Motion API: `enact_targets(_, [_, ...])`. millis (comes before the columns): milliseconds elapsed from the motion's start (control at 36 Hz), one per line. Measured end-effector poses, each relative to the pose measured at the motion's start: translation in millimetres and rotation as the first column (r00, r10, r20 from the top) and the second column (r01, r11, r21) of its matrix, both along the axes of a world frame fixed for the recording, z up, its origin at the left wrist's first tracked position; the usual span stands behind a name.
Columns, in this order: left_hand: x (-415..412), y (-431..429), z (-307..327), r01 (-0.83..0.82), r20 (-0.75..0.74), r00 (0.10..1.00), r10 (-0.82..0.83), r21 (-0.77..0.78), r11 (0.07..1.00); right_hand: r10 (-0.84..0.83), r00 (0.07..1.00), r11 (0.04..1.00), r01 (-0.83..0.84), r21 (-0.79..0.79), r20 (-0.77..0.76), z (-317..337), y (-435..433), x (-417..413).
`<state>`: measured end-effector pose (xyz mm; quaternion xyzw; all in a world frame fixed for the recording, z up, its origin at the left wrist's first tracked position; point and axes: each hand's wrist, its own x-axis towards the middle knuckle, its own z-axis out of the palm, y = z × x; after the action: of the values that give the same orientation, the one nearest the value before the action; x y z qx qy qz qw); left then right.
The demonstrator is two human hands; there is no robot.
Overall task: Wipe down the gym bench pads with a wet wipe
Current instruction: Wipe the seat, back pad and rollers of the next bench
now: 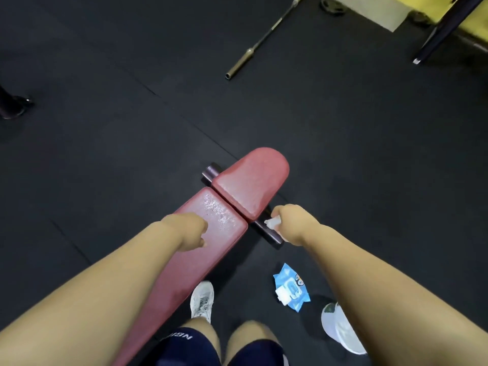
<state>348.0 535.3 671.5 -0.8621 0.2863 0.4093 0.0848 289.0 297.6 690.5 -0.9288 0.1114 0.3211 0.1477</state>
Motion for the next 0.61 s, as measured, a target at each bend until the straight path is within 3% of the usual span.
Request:
enact_targets(278, [89,-77,-46,-0.039,-0.115,0.992,0.046,0.064,0.997,0.011,0.995,0.999,-0.008,0.034,-0.099,-54,-89,94])
enact_targets(611, [165,-188,-110,-0.226,-0.252,0.933,0.259,0.153,0.962,0.054,0.989,0.988,-0.033,0.148,-0.137,-164,-213,216])
